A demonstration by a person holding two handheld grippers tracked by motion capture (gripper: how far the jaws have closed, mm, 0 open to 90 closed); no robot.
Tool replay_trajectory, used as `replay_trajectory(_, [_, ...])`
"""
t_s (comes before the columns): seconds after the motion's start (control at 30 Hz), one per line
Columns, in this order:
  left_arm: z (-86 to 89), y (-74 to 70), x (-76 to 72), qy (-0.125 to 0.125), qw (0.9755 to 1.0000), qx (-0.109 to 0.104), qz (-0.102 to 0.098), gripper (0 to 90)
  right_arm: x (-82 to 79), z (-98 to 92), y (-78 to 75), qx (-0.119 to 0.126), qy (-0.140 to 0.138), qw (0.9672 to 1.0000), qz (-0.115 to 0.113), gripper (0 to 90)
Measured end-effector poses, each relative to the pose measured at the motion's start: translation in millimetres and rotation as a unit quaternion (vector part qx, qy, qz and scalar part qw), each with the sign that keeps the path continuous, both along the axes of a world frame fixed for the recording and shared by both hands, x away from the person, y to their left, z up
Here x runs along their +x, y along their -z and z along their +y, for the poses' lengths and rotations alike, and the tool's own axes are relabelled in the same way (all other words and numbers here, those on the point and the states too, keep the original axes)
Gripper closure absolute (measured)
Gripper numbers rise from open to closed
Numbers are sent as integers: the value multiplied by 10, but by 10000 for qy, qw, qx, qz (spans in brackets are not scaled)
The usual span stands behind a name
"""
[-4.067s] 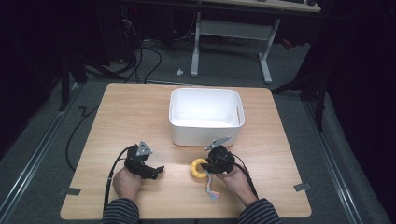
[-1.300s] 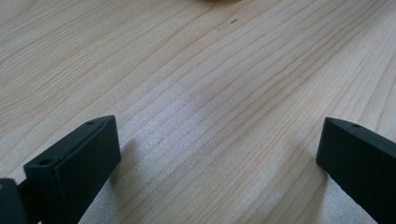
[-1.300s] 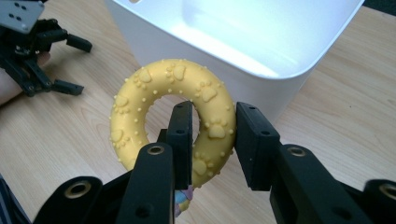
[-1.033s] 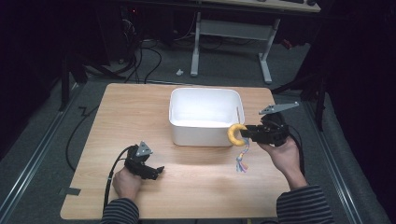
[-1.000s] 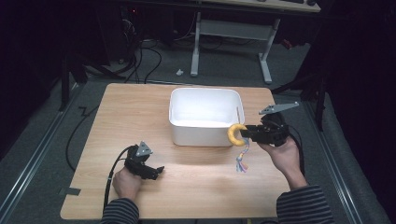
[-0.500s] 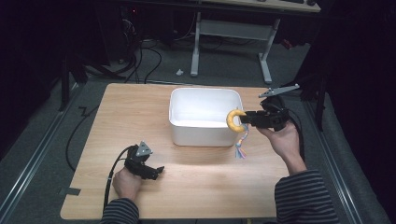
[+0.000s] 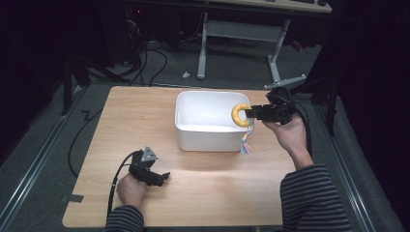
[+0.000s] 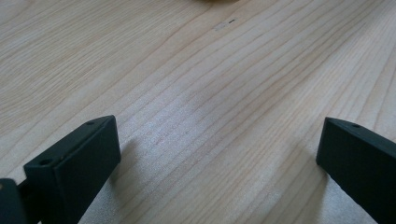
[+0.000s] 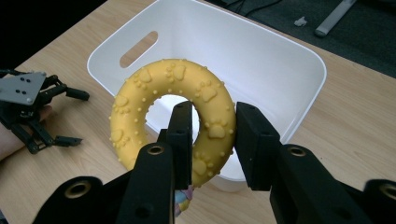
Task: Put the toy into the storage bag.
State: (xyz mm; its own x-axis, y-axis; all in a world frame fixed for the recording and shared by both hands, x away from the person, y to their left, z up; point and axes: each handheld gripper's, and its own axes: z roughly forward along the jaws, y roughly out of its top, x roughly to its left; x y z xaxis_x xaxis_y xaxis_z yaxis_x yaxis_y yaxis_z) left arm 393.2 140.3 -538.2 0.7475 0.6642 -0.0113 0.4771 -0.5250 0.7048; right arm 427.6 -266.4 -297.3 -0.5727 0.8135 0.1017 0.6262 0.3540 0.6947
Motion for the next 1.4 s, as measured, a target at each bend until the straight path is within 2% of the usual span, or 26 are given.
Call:
replay_trajectory(0.2, [-2, 0, -2, 7, 10000, -1, -3, 0, 76, 12, -40, 54, 95, 9999, 0, 688])
replay_trajectory(0.33, [-1, 0, -1, 9, 10000, 1, -4, 0, 112, 71, -52, -94, 123, 9998, -80, 688])
replay_trajectory(0.63, [-1, 0, -1, 11, 10000, 3, -3, 0, 305, 135, -47, -93, 251, 9996, -26, 688])
replay_trajectory(0.8, [-3, 1, -2, 11, 10000, -8, -4, 0, 369, 153, -48, -16, 302, 9995, 5, 688])
replay_trajectory(1.4, [-2, 0, -2, 43, 10000, 1, -6, 1, 642, 231, 42, -67, 628, 9979, 170, 688])
